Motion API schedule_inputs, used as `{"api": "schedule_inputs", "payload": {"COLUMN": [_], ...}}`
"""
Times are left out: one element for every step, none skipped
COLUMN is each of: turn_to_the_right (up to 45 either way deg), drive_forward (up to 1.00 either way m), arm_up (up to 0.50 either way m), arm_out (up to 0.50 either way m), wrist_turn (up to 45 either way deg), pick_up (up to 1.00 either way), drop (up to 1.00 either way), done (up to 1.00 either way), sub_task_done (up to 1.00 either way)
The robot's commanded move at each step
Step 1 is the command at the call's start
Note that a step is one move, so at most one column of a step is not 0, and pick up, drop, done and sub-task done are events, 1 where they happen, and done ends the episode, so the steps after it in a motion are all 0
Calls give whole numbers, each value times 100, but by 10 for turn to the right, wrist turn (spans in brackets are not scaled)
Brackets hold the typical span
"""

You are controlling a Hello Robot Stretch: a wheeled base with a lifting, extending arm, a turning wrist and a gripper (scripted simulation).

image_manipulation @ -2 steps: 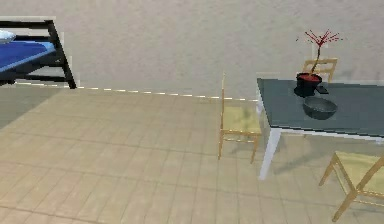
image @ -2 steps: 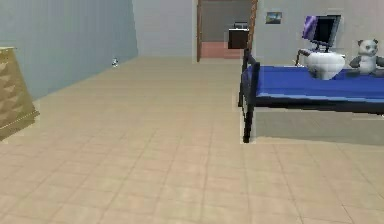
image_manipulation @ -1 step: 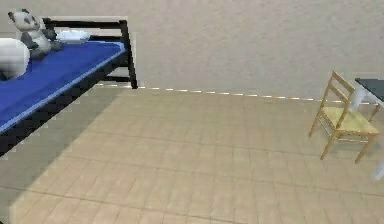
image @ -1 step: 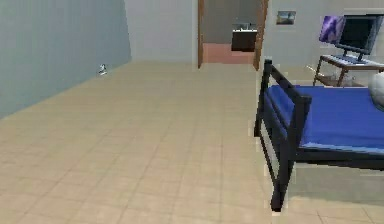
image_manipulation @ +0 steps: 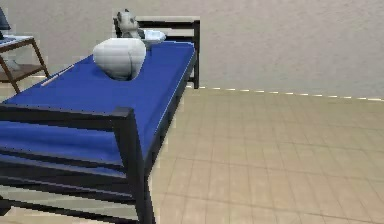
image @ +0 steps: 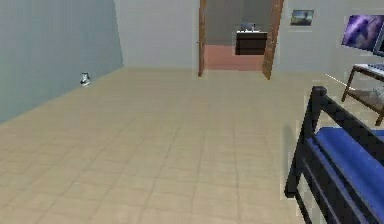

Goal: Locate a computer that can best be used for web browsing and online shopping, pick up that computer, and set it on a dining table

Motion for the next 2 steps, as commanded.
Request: {"api": "schedule_inputs", "payload": {"turn_to_the_right": [60,0], "drive_forward": [0,100], "arm_up": [0,0], "arm_out": [0,0], "wrist_turn": [0,0], "pick_up": [0,0], "drop": [0,0], "done": [0,0], "sub_task_done": [0,0]}}
